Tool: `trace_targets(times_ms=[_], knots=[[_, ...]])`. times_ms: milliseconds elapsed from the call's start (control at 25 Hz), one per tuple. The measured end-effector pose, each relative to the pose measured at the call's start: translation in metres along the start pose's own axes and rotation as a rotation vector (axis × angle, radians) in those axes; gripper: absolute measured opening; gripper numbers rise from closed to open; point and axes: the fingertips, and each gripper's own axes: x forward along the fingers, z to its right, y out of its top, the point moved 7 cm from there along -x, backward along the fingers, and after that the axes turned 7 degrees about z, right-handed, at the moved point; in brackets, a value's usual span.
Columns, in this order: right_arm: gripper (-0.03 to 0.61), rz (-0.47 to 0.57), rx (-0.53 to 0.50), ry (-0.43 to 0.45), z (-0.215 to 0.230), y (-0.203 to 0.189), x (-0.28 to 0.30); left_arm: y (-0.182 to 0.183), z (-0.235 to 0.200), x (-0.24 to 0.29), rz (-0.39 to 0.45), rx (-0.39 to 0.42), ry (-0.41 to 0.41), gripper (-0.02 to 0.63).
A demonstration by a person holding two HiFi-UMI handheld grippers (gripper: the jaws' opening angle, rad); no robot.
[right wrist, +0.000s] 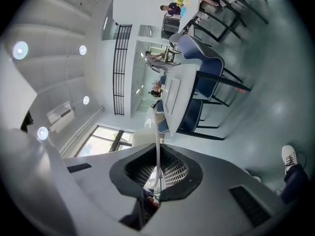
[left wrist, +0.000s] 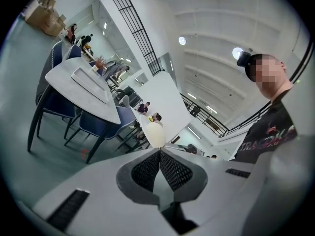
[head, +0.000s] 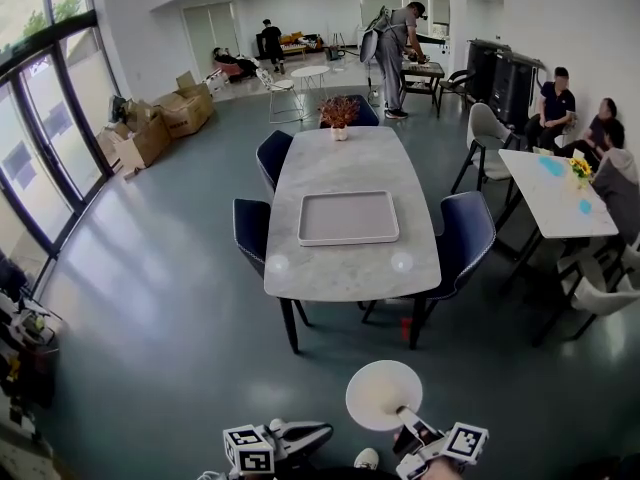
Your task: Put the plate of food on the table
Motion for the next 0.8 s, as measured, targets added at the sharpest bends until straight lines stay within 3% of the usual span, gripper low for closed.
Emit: trace_targets(times_ms=[120,400,800], knots=[[0.023,0.023,0.001,0.037,-0.014,-0.015,0.029,0.020,-0.021,-0.019,-0.009,-0.001,-0.021,0.008],[0.023,0.107,0.052,-0.001,-0.038,-0.064,0.101,0.088,-0.074,-0.073,-0.045,-0.001,-0.050,0.008],[0.023,0.129,0.037,0.017,-0.076,-0.129,0.194,0.152,-0.132,-0.159,-0.048,-0.016,-0.055,0.008]])
